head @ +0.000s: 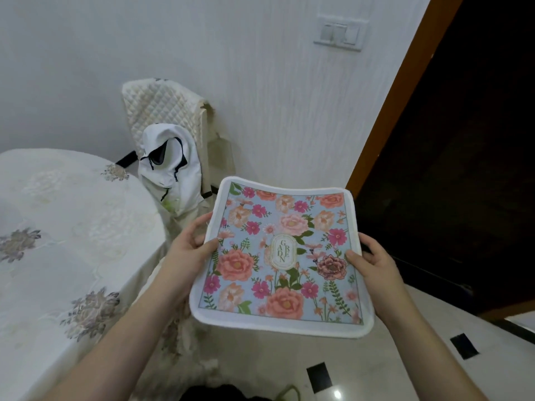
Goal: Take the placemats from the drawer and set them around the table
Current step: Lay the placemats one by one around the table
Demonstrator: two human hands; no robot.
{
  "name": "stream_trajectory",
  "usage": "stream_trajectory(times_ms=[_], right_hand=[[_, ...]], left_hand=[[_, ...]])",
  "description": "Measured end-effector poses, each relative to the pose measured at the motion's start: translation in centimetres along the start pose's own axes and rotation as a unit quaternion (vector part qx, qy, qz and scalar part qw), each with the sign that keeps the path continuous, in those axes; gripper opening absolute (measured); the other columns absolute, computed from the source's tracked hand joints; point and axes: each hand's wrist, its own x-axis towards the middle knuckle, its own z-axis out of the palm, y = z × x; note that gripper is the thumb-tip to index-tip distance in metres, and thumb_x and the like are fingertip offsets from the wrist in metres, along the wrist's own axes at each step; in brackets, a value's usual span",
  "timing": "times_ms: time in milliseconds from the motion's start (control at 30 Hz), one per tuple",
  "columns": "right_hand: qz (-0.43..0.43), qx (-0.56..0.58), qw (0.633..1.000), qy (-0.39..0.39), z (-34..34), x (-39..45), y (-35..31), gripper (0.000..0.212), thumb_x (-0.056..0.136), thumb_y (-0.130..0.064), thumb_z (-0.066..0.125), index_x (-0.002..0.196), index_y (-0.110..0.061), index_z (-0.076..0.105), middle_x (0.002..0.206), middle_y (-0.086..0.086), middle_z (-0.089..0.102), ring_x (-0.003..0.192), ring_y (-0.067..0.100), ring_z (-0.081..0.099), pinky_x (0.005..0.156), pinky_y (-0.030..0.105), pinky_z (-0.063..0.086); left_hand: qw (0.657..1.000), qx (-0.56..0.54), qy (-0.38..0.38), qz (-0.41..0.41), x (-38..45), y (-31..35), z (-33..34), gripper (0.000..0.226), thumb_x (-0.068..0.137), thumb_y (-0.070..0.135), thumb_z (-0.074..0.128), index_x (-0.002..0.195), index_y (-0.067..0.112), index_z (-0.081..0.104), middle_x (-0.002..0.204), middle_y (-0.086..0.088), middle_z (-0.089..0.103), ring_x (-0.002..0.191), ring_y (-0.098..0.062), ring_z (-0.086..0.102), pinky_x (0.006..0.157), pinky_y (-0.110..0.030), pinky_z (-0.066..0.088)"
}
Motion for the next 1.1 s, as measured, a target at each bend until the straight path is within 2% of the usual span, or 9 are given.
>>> stream_trajectory(times_ms=[133,333,533,667,767,933,1033,1100], right_hand=[[0.010,-0.011,0.999,-0.030,1.4,4.2,-1.0,0.037,0.095,-0.015,0.062,0.129,-0.028,0.055,0.105,0.007,0.073,0.084,0.027,0.075,0.069,0.048,0.061],[0.024,-0.022,0.997,-0.077,6.0,10.8,-2.9,0.037,0.095,-0.016,0.062,0.129,-0.030,0.055,0.103,0.007,0.074,0.084,0.030,0.074,0.071,0.052,0.060],[0.025,-0.041,0.993,-0.109,11.9,16.4,-6.2,0.038,0.095,-0.012,0.062,0.129,-0.028,0.054,0.097,0.012,0.075,0.082,0.034,0.074,0.066,0.049,0.061],[0.025,-0.064,0.988,-0.137,15.9,19.6,-8.0,0.039,0.095,-0.013,0.062,0.130,-0.027,0.053,0.095,0.012,0.075,0.080,0.034,0.074,0.063,0.048,0.061],[0.035,-0.072,0.984,-0.162,18.6,21.3,-8.5,0.037,0.095,-0.013,0.061,0.127,-0.029,0.052,0.092,0.011,0.076,0.080,0.034,0.074,0.064,0.048,0.061],[0.053,-0.090,0.973,-0.205,23.0,24.8,-8.7,0.038,0.094,-0.011,0.062,0.127,-0.027,0.052,0.090,0.012,0.076,0.079,0.036,0.074,0.068,0.050,0.060],[0.061,-0.109,0.961,-0.248,25.9,27.5,-8.7,0.037,0.094,-0.012,0.061,0.126,-0.028,0.052,0.093,0.015,0.075,0.081,0.040,0.073,0.073,0.058,0.058],[0.066,-0.124,0.948,-0.287,28.2,29.3,-8.9,0.032,0.095,-0.012,0.060,0.121,-0.030,0.054,0.094,0.016,0.075,0.080,0.040,0.073,0.073,0.059,0.058]], left_hand=[[0.999,-0.022,0.037,-0.001,2.3,0.4,-0.3,0.045,0.096,0.010,0.061,0.132,0.036,0.052,0.099,-0.009,0.077,0.082,-0.036,0.075,0.063,-0.049,0.062],[0.996,0.004,0.093,0.011,7.5,1.1,-2.8,0.045,0.096,0.012,0.062,0.135,0.034,0.051,0.096,-0.008,0.077,0.082,-0.032,0.076,0.068,-0.049,0.062],[0.993,-0.009,0.119,-0.011,13.1,2.4,-6.7,0.042,0.096,0.015,0.063,0.132,0.033,0.049,0.097,-0.006,0.077,0.080,-0.029,0.076,0.063,-0.043,0.062],[0.989,-0.030,0.139,-0.035,15.9,2.9,-9.4,0.033,0.095,0.018,0.065,0.124,0.023,0.049,0.097,-0.005,0.077,0.081,-0.029,0.076,0.072,-0.049,0.061],[0.985,-0.034,0.164,-0.039,17.2,3.4,-11.1,0.028,0.095,0.019,0.065,0.118,0.026,0.051,0.095,-0.003,0.077,0.078,-0.028,0.076,0.067,-0.045,0.061],[0.977,-0.043,0.207,-0.041,18.4,3.3,-14.1,0.030,0.095,0.020,0.065,0.119,0.031,0.052,0.098,-0.005,0.077,0.080,-0.030,0.076,0.072,-0.052,0.061],[0.963,-0.056,0.260,-0.048,18.8,2.5,-15.2,0.031,0.093,0.022,0.067,0.118,0.033,0.053,0.104,-0.004,0.075,0.080,-0.027,0.076,0.068,-0.049,0.062],[0.949,-0.057,0.304,-0.058,19.2,2.0,-15.9,0.032,0.091,0.026,0.069,0.118,0.036,0.054,0.109,0.000,0.071,0.079,-0.024,0.076,0.064,-0.046,0.062]])
